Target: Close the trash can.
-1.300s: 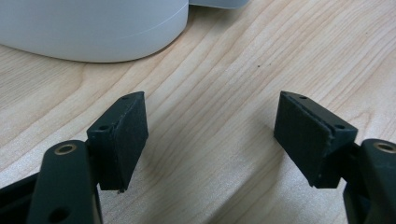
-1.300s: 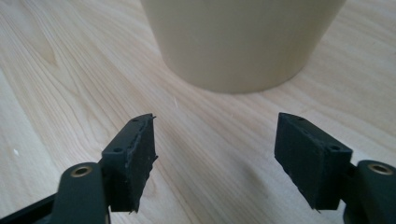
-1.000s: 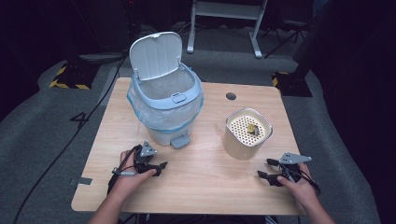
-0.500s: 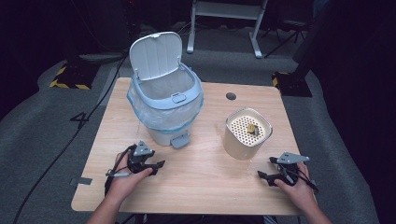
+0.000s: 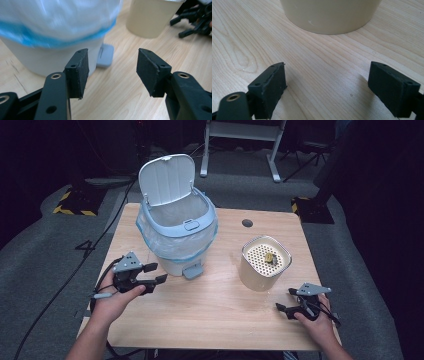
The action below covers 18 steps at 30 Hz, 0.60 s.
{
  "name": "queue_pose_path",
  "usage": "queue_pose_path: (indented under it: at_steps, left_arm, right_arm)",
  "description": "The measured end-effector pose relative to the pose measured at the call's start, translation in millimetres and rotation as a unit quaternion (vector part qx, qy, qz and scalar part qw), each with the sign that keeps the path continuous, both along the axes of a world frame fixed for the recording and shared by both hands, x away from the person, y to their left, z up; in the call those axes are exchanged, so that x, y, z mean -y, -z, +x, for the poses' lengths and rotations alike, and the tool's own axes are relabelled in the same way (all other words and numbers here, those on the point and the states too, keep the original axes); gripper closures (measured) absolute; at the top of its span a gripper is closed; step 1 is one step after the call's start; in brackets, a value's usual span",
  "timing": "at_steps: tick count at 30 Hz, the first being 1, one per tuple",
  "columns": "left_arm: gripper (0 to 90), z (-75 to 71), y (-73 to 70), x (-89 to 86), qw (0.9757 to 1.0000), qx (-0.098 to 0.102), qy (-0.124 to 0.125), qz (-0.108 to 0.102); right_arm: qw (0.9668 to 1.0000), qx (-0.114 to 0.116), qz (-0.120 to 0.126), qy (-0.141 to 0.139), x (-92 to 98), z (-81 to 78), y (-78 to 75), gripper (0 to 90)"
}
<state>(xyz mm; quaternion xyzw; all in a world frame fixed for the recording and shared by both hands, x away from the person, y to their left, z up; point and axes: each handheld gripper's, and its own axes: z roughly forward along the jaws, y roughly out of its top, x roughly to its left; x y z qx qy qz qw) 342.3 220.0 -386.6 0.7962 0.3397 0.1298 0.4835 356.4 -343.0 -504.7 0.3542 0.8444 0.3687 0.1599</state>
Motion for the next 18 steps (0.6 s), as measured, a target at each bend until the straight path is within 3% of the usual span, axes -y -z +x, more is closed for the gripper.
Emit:
queue_pose_path:
  at_steps: [5, 6, 18]
  left_arm:
    - [43.2, 3.6, -17.9, -3.5, 0.9999, 0.012, 0.01, -0.005]
    - [43.0, 6.0, -27.4, -5.5, 0.9998, 0.015, 0.015, -0.003]
    - [42.4, 22.8, -72.3, -18.6, 0.9994, 0.031, 0.011, -0.011]
  right_arm:
    - [1.0, 0.0, 0.0, 0.0, 0.0, 0.0, 0.0, 14.9]
    - [1.0, 0.0, 0.0, 0.0, 0.0, 0.0, 0.1, 14.9]
    - [1.0, 0.0, 0.001, 0.0, 0.1, 0.1, 0.0, 15.0]
